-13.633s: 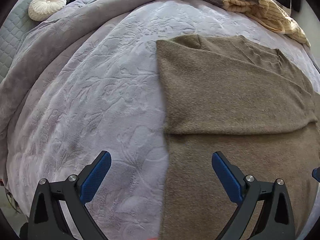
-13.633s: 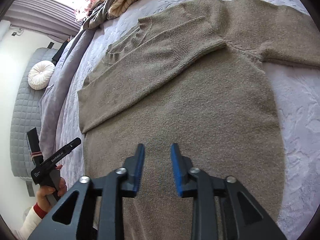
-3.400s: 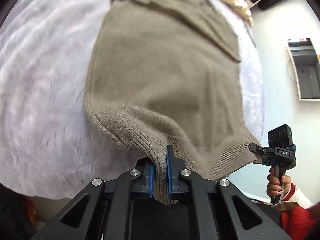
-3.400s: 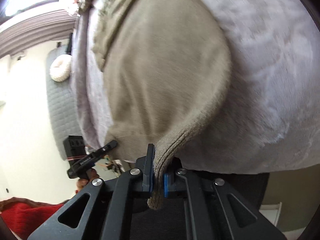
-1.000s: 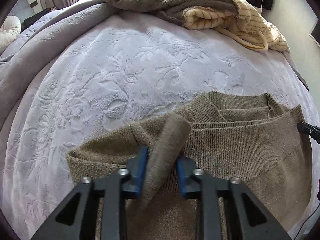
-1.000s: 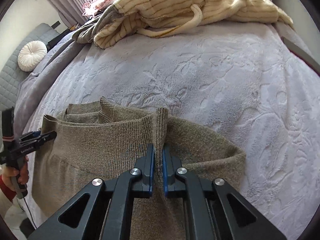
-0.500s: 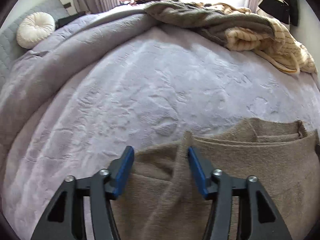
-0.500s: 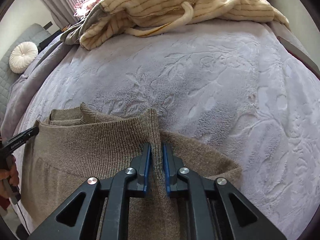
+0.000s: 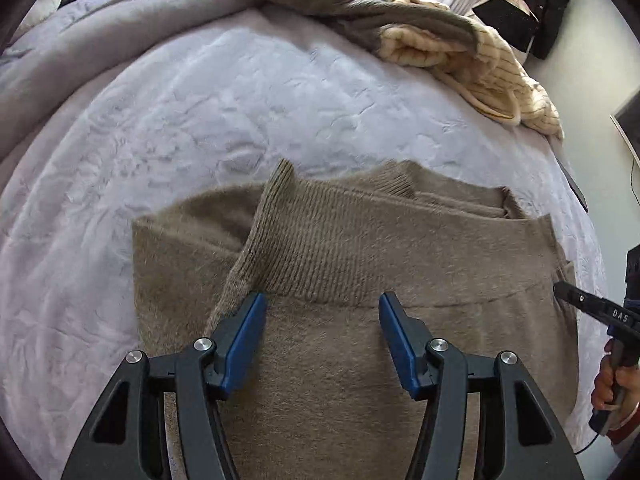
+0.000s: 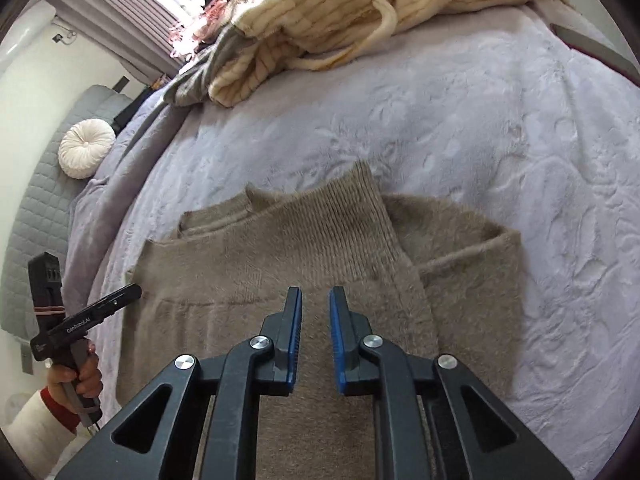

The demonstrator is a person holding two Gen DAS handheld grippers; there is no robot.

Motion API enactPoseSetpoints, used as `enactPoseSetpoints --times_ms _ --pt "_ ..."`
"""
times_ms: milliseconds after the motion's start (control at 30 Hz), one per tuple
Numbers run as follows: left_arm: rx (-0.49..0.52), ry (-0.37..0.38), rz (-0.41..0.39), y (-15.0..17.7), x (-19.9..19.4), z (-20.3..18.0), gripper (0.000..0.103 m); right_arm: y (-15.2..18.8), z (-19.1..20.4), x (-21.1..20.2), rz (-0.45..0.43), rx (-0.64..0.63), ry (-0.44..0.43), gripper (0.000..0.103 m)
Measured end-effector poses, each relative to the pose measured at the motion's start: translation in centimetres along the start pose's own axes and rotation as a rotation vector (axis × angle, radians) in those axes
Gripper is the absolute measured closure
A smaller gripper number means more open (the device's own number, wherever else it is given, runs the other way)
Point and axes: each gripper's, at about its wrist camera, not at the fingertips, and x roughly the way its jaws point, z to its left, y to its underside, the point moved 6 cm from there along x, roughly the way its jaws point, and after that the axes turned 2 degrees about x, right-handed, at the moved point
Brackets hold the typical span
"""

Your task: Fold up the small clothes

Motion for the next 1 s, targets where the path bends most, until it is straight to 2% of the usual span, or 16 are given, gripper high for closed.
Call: enactPoseSetpoints --times_ms 100,200,267,367,600,767,800,867,933,1000 --pt "-0.015 0.030 -0.029 1.2 -0.5 0.8 0.043 0.8 -2.2 1.2 -0.001 0.043 -0.011 0.103" --pt "0.002 0.004 -0.014 2.4 -1.5 1.5 0.043 1.0 -4.0 0.3 -0.018 0.090 -0.031 0.103" --pt "-0.003 0.001 -0.002 3.2 -2.1 1.6 0.043 1.1 -4.6 -0.4 -0.026 0.100 -0.013 0.103" --pt "-0.015 -0.076 0.012 3.7 -3.1 2.4 0.043 1.6 -4.9 -1.5 -0.022 0.105 0.009 0.103" --pt "-0.117 -0.048 0.050 8.2 -6.0 4.7 0.043 4.3 -4.6 -3.9 0.007 0.136 0.003 0.098" --pt "-0.168 -0.076 0.097 11.4 -6.8 6.0 0.043 7.4 -4.8 -5.1 0.044 0.183 -0.004 0.095" --pt "-0.192 -0.062 0.103 11.9 -7.2 6.1 0.043 7.9 -4.7 -5.6 0.043 0.195 -0.006 0.094" --pt "-0.252 -0.025 0.119 13.1 -7.8 6.4 0.043 9.0 -4.5 -6.7 0.041 0.219 -0.015 0.084" --pt "-0.333 0.037 0.143 14.4 -8.1 6.6 0.043 10.4 -4.3 -7.8 0.032 0.257 -0.042 0.059" --pt "-0.414 0.105 0.164 15.4 -7.9 6.6 0.043 12.0 -4.3 -8.6 0.031 0.311 -0.088 0.057"
